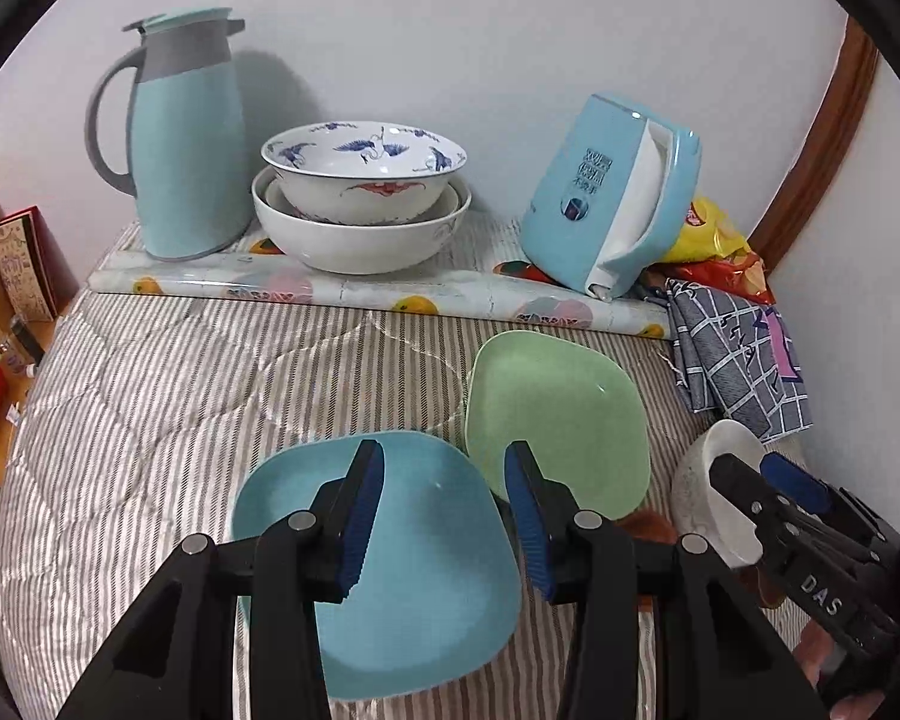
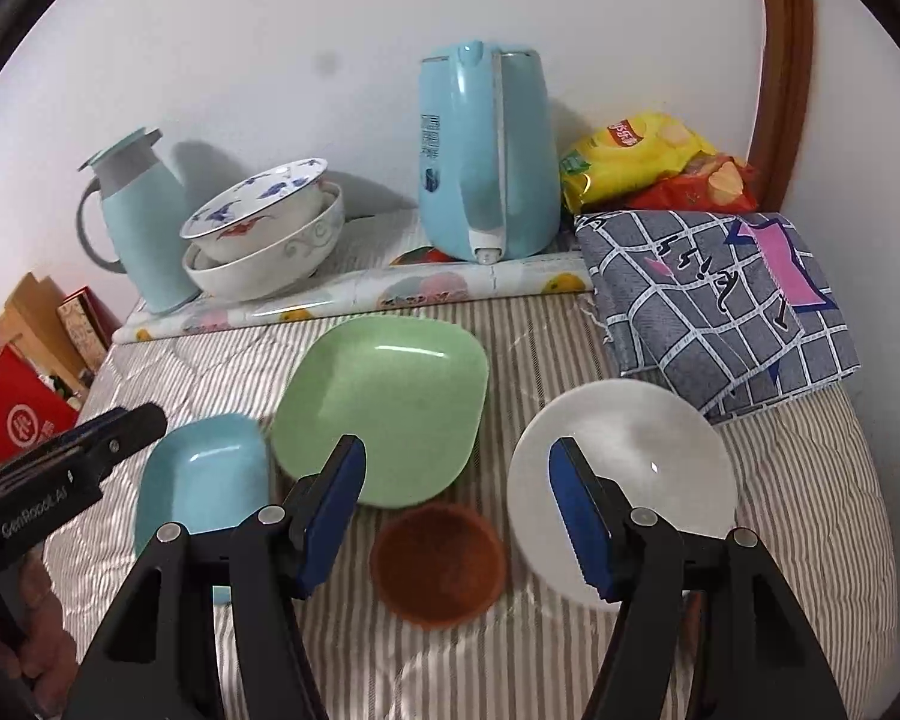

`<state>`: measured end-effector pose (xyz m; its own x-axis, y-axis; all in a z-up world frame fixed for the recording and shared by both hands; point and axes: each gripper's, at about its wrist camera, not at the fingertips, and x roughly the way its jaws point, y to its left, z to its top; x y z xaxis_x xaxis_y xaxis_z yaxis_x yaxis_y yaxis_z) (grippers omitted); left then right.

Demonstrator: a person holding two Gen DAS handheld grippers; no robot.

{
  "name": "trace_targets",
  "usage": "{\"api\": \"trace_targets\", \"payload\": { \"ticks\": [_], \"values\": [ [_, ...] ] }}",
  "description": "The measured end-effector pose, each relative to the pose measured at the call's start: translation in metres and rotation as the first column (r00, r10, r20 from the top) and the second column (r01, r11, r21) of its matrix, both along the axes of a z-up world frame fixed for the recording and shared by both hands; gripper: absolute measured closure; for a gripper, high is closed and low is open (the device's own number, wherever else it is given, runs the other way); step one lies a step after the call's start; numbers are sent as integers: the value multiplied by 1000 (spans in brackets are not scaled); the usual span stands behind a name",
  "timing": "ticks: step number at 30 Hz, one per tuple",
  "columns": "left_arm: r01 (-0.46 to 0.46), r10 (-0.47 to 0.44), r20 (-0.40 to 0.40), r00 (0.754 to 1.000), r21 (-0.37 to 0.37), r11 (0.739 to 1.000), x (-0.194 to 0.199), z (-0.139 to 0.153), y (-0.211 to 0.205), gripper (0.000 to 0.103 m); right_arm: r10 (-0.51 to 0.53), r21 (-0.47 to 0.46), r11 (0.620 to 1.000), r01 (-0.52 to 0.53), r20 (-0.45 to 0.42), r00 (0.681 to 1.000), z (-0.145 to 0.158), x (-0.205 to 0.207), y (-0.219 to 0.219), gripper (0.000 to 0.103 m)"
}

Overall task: Organize plates and bowls
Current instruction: 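Move the right tool to the green plate rim and close on it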

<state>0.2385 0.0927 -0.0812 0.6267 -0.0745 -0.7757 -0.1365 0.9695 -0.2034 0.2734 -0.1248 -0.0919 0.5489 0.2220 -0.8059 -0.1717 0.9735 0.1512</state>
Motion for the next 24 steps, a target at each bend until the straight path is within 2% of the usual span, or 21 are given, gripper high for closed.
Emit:
{"api": "trace_targets", "payload": {
  "ticks": [8, 18, 20, 24],
  "values": [
    [16, -16, -19, 1000, 4, 1000, 25, -11, -5, 63, -17, -3, 1000, 17, -31, 999, -16, 27, -1, 41],
    [56, -55, -45, 997, 10, 998, 54, -24, -18, 63, 6, -27, 1000, -7, -49, 999, -30, 54, 4, 43],
    [61, -61, -51, 997, 10, 998, 59, -28, -20, 63, 13, -27, 1000, -15, -60, 998, -35, 58, 7, 47],
    [55, -54, -73, 996, 6, 998, 70, -37, -20, 63, 24, -45, 999, -27, -73, 997, -42, 66, 13, 48]
  ]
}}
